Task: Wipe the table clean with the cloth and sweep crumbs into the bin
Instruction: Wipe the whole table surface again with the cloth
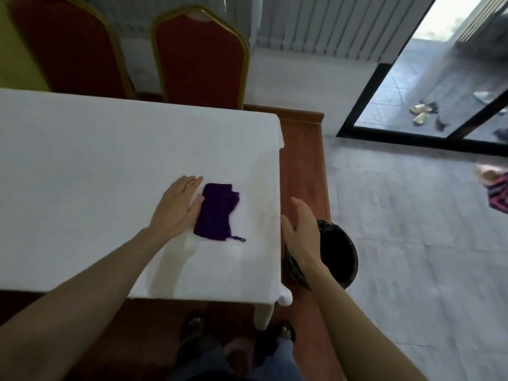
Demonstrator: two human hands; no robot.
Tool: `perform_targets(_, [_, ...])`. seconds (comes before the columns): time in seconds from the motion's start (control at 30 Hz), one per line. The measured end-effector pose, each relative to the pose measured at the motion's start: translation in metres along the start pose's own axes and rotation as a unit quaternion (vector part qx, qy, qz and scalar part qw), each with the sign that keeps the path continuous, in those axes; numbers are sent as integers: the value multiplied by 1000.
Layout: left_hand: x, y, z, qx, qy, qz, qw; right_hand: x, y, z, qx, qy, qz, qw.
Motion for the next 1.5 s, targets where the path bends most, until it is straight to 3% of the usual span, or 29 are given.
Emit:
perform_targets(0.2, [132, -25, -28, 8, 99, -25, 995, 91, -6, 111, 41, -64, -39, 996])
perform_targets(0.33, [182, -35, -21, 51, 120, -22, 991, 109, -19, 177, 76, -158, -43, 984])
perform_targets(0.47, [203, -49, -14, 43, 135, -8, 990, 114, -43, 207, 29, -206, -43, 977])
perform_targets(0.63, [207, -52, -12, 23, 141, -6, 990, 103, -97, 202, 32, -239, -60, 969])
perform_targets(0.73, [209, -52, -11, 16, 145, -1, 989, 74, -115, 169, 8, -251, -27, 968])
perform_targets(0.87, [210, -52, -9, 12, 145, 1, 989, 46, -90, 138, -45, -247, 49, 967])
perform_targets(1.0, [210, -53, -9, 5, 143, 5, 990, 68, -41, 162, -59, -247, 74, 964])
perform_targets(1.2, [212, -52, -11, 14, 119, -4, 993, 131, -49, 236, -5, -232, -61, 971])
perform_targets(1.3, [217, -44, -20, 9, 78, -15, 997, 129, -86, 237, 44, -222, -128, 966])
perform_targets(1.4, [229, -17, -35, -18, 70, -30, 997, 98, -100, 203, 46, -231, -123, 964])
perform_targets(1.5, [250, 3, -38, -12, 107, -39, 993, 70, -69, 167, 1, -236, -47, 970])
Point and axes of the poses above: each hand's wrist, its own y-axis towards the middle knuckle, its own z-axis out of the palm, x = y × z, the point moved 7 cm from there along y, towards the middle knuckle, and after that the axes turned 5 degrees about -x, right-handed, at the moved point
